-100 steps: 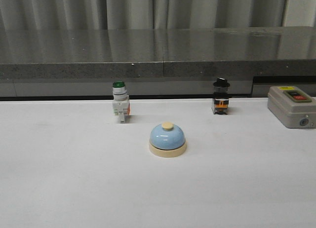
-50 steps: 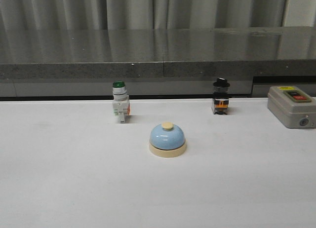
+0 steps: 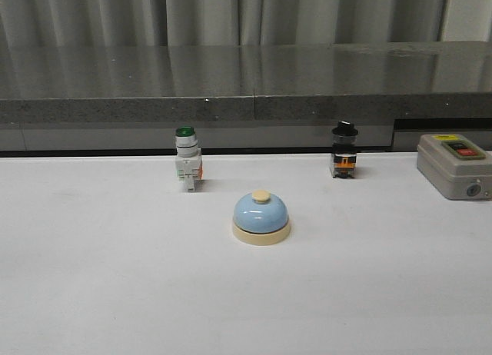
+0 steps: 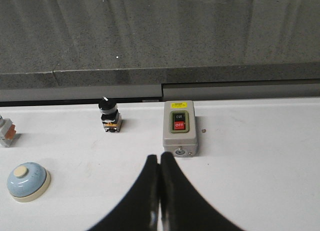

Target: Place and press bell with both arms

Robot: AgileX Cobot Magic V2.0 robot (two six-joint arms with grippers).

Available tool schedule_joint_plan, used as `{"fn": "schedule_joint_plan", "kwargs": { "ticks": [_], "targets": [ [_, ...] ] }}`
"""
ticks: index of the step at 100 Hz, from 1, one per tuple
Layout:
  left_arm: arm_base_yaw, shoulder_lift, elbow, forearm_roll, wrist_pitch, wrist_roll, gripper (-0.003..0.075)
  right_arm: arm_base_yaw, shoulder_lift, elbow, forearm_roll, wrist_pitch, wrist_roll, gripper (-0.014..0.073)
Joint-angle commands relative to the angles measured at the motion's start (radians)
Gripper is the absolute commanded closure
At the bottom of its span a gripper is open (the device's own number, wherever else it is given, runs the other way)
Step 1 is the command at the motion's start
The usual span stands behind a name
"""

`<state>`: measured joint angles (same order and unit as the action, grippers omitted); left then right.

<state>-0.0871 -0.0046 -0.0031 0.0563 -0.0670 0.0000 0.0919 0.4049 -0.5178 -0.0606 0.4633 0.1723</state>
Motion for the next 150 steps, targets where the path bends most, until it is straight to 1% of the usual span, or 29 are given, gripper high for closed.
{"fn": "schedule_joint_plan", "kwargs": {
  "ticks": [1, 18, 47, 88, 110, 150],
  "targets": [
    [0.000, -0.032, 0.056, -0.002, -0.073, -0.008, 0.0741, -0.004, 0.002, -0.027, -0.012, -0.073, -0.008, 0.0658],
    [0.000, -0.032, 0.056, -0.002, -0.073, -0.008, 0.0741, -0.004, -0.003, -0.013, -0.012, -0.084, -0.008, 0.0658],
    [0.000, -0.032, 0.056, -0.002, -0.073, -0.008, 0.0741, -0.004, -0.136, 0.122, -0.003, -0.249, -0.008, 0.0658],
    [0.000, -0.032, 0.056, -0.002, -0.073, -0.008, 0.0741, -0.004, -0.337, 0.303, 0.049, -0.259, -0.008, 0.0658],
    [0.000, -0.032, 0.056, -0.002, -0.073, -0.008, 0.0741, -0.004, -0.433, 0.399, 0.049, -0.313, -0.008, 0.0658],
    [0.000, -0.032, 0.056, -0.002, -0.073, -0.008, 0.0741, -0.004, -0.436, 0.528, 0.049, -0.472, -0.007, 0.0658]
  ]
}}
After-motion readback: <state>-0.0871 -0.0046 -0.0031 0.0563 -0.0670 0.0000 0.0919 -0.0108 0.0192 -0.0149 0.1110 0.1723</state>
